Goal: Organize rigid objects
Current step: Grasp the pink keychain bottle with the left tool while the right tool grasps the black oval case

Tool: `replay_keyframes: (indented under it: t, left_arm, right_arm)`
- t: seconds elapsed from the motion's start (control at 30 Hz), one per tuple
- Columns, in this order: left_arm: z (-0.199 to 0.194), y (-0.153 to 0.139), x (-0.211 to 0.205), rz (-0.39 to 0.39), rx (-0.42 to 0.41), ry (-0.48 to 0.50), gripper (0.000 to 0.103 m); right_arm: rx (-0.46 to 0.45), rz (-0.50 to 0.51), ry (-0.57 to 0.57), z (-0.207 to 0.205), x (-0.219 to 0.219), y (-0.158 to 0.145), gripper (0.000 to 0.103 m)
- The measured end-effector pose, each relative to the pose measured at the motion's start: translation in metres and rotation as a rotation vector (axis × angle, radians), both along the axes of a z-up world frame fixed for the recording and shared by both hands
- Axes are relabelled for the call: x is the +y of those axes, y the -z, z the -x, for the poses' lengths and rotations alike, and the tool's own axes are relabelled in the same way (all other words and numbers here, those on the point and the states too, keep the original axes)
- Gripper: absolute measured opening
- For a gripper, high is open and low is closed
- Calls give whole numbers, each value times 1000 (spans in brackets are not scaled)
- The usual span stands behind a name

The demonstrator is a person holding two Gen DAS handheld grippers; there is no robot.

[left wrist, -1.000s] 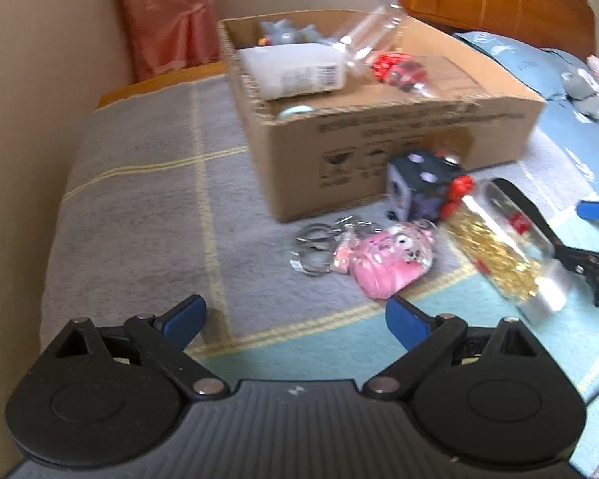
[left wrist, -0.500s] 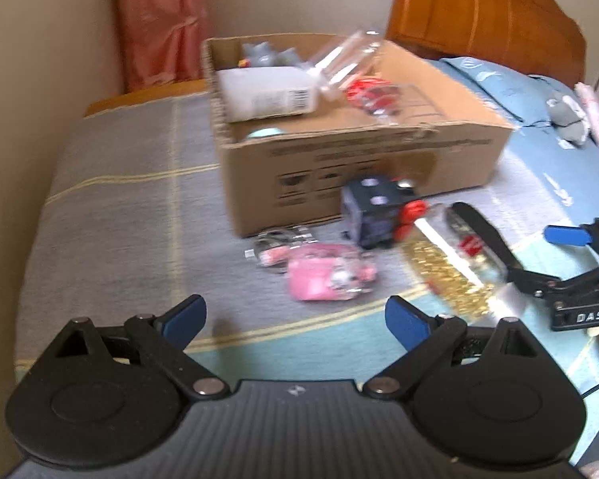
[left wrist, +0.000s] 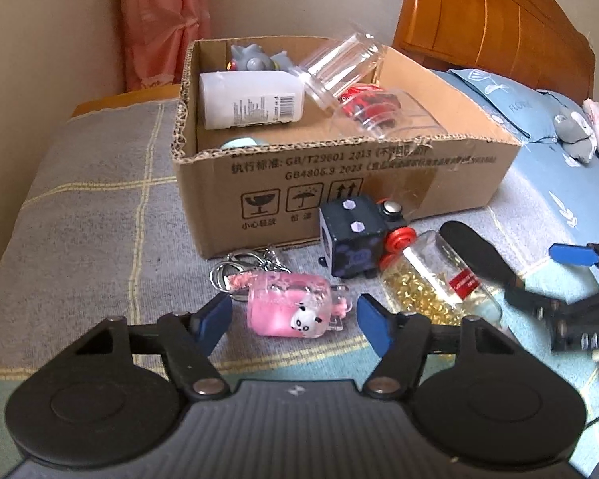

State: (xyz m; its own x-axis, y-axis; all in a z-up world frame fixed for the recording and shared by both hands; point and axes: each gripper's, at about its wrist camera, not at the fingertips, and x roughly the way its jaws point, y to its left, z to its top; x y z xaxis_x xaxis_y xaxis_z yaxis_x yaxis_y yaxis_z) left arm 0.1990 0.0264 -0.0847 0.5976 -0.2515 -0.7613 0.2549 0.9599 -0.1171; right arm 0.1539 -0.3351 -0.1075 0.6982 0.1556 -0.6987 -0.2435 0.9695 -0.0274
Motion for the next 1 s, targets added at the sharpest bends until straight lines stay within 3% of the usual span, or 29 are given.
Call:
replay_keyframes:
  t: [0.23,0.37,0.53,0.73,0.83,1.0]
  left_arm:
    - [1,-1,-4,-13,-8,3,61]
    - [2,-1,-6,-23,-16,-4,52]
    - [5,-2,0,-21,-16,-17,51]
    - [13,-3,16,-23,-19,-40,50]
    - [15,-3,21,-15,-18,-41,50]
    - [13,-2,24,0,-15,-40,50]
  right_arm:
    - [7,9,137,-15,-10,-1,103]
    - [12,1,99,-10,-2,0,103]
    - [16,-18,46,-2,8,-2,102]
    - [27,-73,-29,1,25,-9,88]
    - [34,-104,-57,1,29,-10,87]
    - [46,-89,-25,-2,34,-15,81]
